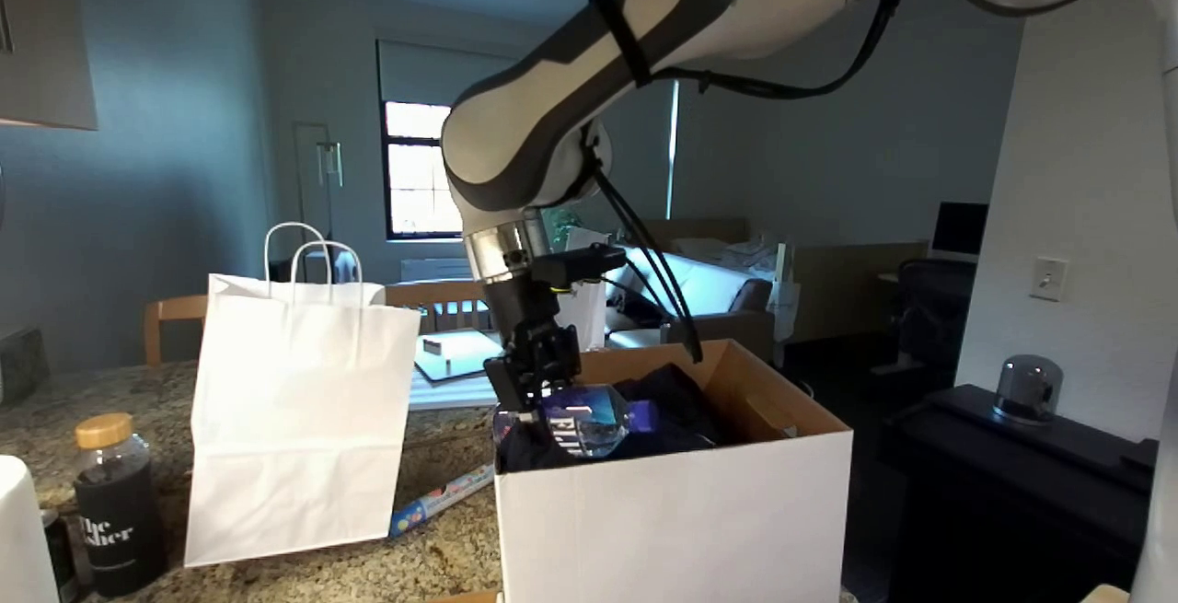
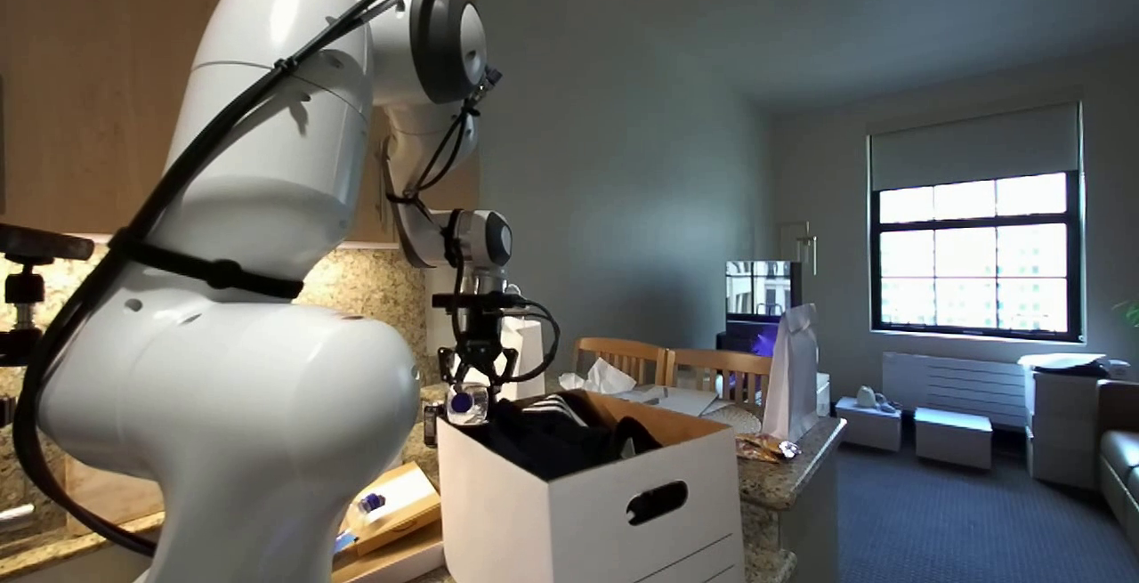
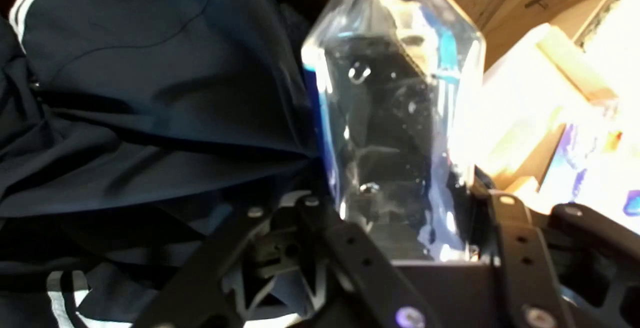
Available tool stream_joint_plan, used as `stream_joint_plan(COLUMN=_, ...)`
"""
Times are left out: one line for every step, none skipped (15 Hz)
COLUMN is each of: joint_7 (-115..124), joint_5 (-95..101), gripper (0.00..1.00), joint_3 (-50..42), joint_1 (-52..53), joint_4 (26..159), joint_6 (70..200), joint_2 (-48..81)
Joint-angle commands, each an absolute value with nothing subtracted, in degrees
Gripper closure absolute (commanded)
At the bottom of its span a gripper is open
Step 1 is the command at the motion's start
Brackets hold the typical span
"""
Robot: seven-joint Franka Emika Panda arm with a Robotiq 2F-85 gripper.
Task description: Remove three bottles from the box
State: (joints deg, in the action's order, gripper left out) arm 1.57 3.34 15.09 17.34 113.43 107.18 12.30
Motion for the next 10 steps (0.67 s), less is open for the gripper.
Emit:
stream_joint_plan(joint_7=9.0, joint_5=-1.2, gripper=0.68, joint_3=16.4, joint_1=18.6, joint_4=115.7, joint_6=113.6, joint_2=8.3)
stream_joint_plan(joint_7=10.8, joint_5=-1.4, gripper=0.68, joint_3=16.6, joint_1=18.8, joint_4=116.3, joint_6=115.3, joint_2=7.6)
stream_joint_plan(joint_7=12.5, joint_5=-1.6, gripper=0.68, joint_3=16.7, joint_1=19.0, joint_4=116.8, joint_6=117.2, joint_2=6.7)
stream_joint_plan(joint_7=13.9, joint_5=-1.9, gripper=0.68, joint_3=16.7, joint_1=19.1, joint_4=117.3, joint_6=119.2, joint_2=6.1)
stream_joint_plan(joint_7=15.1, joint_5=-2.1, gripper=0.68, joint_3=16.7, joint_1=19.2, joint_4=117.8, joint_6=121.0, joint_2=5.7)
stream_joint_plan(joint_7=16.2, joint_5=-2.1, gripper=0.68, joint_3=16.6, joint_1=19.2, joint_4=118.2, joint_6=122.1, joint_2=5.4)
stream_joint_plan(joint_7=17.1, joint_5=-2.1, gripper=0.68, joint_3=16.4, joint_1=19.1, joint_4=118.5, joint_6=122.6, joint_2=5.3)
stream_joint_plan(joint_7=17.7, joint_5=-2.1, gripper=0.68, joint_3=16.2, joint_1=18.9, joint_4=118.6, joint_6=122.6, joint_2=5.2)
stream_joint_plan(joint_7=18.2, joint_5=-2.1, gripper=0.68, joint_3=16.1, joint_1=18.8, joint_4=118.6, joint_6=122.5, joint_2=5.0)
stream_joint_plan(joint_7=18.3, joint_5=-2.4, gripper=0.68, joint_3=16.0, joint_1=18.7, joint_4=118.7, joint_6=122.3, joint_2=4.9)
